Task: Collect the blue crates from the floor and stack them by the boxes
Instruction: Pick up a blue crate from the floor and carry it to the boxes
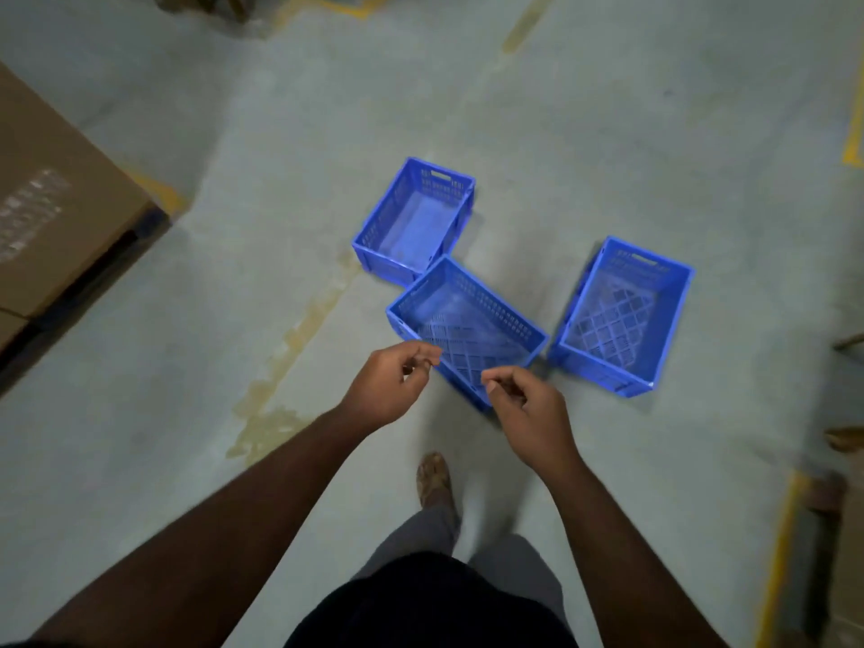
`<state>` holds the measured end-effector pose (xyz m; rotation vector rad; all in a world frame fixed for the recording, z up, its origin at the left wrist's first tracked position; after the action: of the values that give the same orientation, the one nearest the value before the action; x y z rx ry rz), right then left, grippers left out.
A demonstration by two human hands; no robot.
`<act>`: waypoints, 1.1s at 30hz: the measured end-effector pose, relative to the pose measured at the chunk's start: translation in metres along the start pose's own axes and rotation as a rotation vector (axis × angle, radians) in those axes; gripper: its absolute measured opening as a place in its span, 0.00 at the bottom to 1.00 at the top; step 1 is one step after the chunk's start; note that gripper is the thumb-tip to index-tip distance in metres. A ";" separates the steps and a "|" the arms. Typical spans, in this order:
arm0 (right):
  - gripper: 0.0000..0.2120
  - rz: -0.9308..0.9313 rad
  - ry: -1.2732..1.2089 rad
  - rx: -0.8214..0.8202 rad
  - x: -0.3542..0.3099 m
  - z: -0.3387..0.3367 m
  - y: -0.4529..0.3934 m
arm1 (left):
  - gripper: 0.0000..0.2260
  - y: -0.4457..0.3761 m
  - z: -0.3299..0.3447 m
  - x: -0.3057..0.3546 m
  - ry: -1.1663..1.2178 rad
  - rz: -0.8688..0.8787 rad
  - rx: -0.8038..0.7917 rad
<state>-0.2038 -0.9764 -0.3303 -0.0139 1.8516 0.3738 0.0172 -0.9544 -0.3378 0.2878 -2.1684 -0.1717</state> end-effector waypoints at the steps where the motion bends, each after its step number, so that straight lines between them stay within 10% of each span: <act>1: 0.05 0.048 -0.031 0.014 0.006 0.001 -0.021 | 0.11 -0.025 0.004 -0.001 -0.013 -0.013 -0.023; 9: 0.12 0.598 -0.253 0.227 0.152 0.012 -0.174 | 0.13 -0.194 0.050 -0.051 -0.205 -0.193 -0.188; 17: 0.38 0.895 -0.170 0.449 0.481 0.099 -0.266 | 0.13 -0.353 0.168 -0.218 -0.331 -0.381 -0.264; 33: 0.42 1.005 0.454 0.699 0.540 0.162 -0.347 | 0.51 -0.523 0.229 -0.488 -0.703 -0.614 -0.119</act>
<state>-0.1534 -1.1670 -0.9628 1.4430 2.2337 0.3914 0.1756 -1.3234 -0.9730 0.9318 -2.6682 -0.8514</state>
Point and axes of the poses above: each hand's wrist, its own y-axis away from the middle knuckle, its own z-axis out of the palm, x = y × z, the point moved 4 cm from there along -y, towards the middle knuckle, and after that the axes turned 6 degrees about -y, right-handed, at the moved point
